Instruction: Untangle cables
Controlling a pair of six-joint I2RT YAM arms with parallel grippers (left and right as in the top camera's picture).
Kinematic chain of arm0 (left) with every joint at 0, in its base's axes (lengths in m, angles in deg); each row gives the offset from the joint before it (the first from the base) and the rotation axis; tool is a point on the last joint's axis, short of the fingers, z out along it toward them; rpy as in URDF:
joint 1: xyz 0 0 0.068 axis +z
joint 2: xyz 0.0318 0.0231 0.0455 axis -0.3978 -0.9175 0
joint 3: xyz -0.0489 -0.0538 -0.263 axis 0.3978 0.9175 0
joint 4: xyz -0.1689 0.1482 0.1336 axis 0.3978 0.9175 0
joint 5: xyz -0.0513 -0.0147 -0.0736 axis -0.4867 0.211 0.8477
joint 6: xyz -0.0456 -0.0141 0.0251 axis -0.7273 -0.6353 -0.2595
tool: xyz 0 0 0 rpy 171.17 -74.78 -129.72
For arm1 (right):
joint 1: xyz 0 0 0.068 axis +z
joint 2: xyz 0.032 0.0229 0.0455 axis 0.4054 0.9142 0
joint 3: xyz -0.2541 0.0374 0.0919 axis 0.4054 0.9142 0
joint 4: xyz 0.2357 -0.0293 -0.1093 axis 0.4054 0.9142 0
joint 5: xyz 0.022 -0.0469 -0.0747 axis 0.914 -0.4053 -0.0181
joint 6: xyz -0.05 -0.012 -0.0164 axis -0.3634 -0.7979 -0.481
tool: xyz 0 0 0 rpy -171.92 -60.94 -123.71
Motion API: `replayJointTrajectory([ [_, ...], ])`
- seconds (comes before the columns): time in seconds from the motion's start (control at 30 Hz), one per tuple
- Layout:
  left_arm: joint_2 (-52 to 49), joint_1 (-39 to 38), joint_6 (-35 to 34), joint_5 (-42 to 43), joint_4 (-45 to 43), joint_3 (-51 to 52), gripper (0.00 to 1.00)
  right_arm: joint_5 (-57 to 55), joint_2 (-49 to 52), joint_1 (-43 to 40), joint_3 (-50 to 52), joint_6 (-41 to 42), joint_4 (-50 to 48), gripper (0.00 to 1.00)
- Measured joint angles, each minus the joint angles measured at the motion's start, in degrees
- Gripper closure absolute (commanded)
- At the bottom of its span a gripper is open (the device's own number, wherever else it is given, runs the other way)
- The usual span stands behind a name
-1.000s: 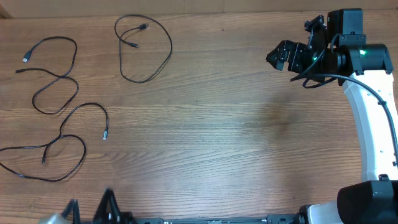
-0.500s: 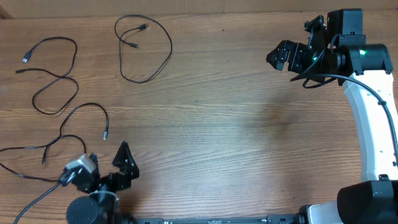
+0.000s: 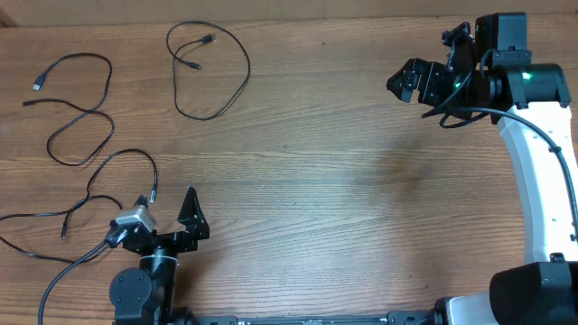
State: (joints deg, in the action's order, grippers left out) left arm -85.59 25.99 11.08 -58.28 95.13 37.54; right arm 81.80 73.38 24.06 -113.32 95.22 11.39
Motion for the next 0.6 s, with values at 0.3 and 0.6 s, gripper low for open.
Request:
replayJointTrajectory([
  [0.3,0.07,0.22,7.61,1.49,-12.24,8.72,0.01,0.0,0.0,0.0,0.0,0.04,-0.04,0.0],
  [0.6,0.04,1.73,12.09,2.16,-13.11,11.13,0.0,-0.02,0.0,0.0,0.0,0.02,-0.04,0.0],
])
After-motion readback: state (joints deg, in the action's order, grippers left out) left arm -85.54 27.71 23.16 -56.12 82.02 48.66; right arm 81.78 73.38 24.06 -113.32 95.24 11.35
